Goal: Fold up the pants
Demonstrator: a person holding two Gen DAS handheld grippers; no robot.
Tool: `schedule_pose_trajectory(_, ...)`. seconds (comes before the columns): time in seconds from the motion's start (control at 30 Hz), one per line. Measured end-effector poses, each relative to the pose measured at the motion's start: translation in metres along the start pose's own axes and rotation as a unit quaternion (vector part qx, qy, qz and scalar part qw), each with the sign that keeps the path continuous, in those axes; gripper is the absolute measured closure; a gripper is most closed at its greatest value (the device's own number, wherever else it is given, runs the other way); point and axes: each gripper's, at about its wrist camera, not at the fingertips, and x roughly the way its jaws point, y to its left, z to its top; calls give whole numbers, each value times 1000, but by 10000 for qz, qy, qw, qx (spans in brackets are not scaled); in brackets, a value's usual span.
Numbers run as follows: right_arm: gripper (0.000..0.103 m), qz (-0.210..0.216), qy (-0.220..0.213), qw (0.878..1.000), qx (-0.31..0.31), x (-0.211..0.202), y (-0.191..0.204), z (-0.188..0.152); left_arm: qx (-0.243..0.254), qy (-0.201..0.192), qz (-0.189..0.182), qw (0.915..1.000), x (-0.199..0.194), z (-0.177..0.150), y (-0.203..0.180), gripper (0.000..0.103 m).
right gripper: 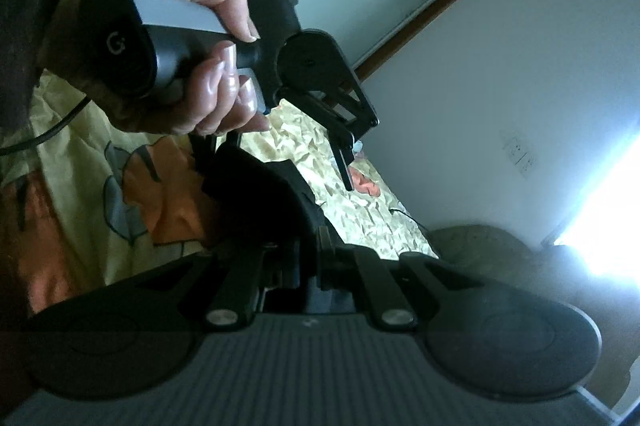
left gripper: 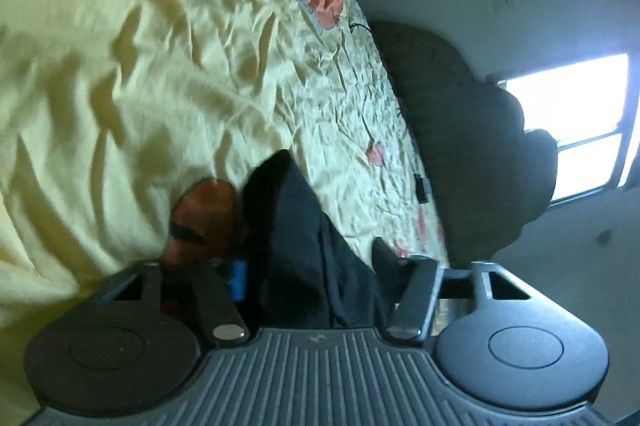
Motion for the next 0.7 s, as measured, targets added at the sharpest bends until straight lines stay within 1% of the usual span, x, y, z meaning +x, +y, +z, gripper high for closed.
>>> schedule_pose_trajectory(0.03, 97, -4, 18, 10000, -91, 2, 3, 1, 47, -26, 65, 10000, -2, 1, -2, 65)
schedule_pose_trajectory(0.07, 96, -22, 9, 9999, -151, 2, 6, 1, 71, -39, 118, 9999, -4, 1, -2, 74)
schedule_pose_trajectory(0.1, 90, -62, 12, 9997, -232, 3, 10, 0, 62, -45, 137, 9999, -5, 2, -3, 77)
schedule_pose_trajectory(0.13, 72, -118, 12, 9993, -351, 2, 15, 1, 47, -44, 140, 9999, -6, 3, -3, 77)
schedule_pose_trajectory(0.17, 58, -217, -7, 9986, -489, 3, 21, 1, 47, -34, 164, 9998, -5, 4, -4, 79)
schedule_pose_trajectory(0.2, 34, -343, -60, 9976, -604, 5, 26, 1, 43, -26, 197, 9998, -6, 4, -4, 79)
schedule_pose_trajectory(0.23, 21, -515, -102, 9956, -778, 9, 32, 0, 11, -24, 211, 9998, -6, 3, -5, 79)
schedule_pose_trajectory(0.27, 21, -600, -107, 9938, -932, 12, 37, 0, -28, -21, 215, 9998, -7, 3, -5, 80)
schedule_pose_trajectory(0.3, 22, -632, -121, 9927, -1025, 16, 40, 0, -53, -23, 208, 9998, -7, 4, -6, 80)
schedule_pose_trajectory(0.37, 30, -625, -100, 9935, -946, 22, 42, 1, -101, -18, 189, 9998, -9, 4, -8, 81)
schedule_pose_trajectory(0.43, 56, -470, 129, 9953, -831, 29, 40, 2, -151, -13, 183, 9997, -9, 4, -10, 81)
schedule_pose_trajectory(0.47, 63, -400, 233, 9962, -734, 32, 39, 1, -142, -16, 199, 9997, -9, 4, -11, 82)
schedule_pose_trajectory(0.5, 82, -298, 322, 9971, -617, 35, 37, 0, -171, -17, 231, 9996, -10, 3, -13, 82)
schedule_pose_trajectory(0.53, 92, -231, 358, 9978, -517, 36, 36, -1, -205, -17, 234, 9995, -8, 4, -14, 83)
schedule_pose_trajectory(0.57, 91, -204, 336, 9983, -438, 35, 35, -2, -197, -8, 220, 9996, -8, 3, -16, 83)
schedule_pose_trajectory(0.63, 94, -195, 315, 9989, -274, 31, 30, -3, -141, -25, 211, 9997, -12, 1, -23, 83)
schedule_pose_trajectory(0.7, 95, -148, 295, 9994, 92, 25, 19, -2, -89, -42, 145, 9998, -15, -1, -32, 83)
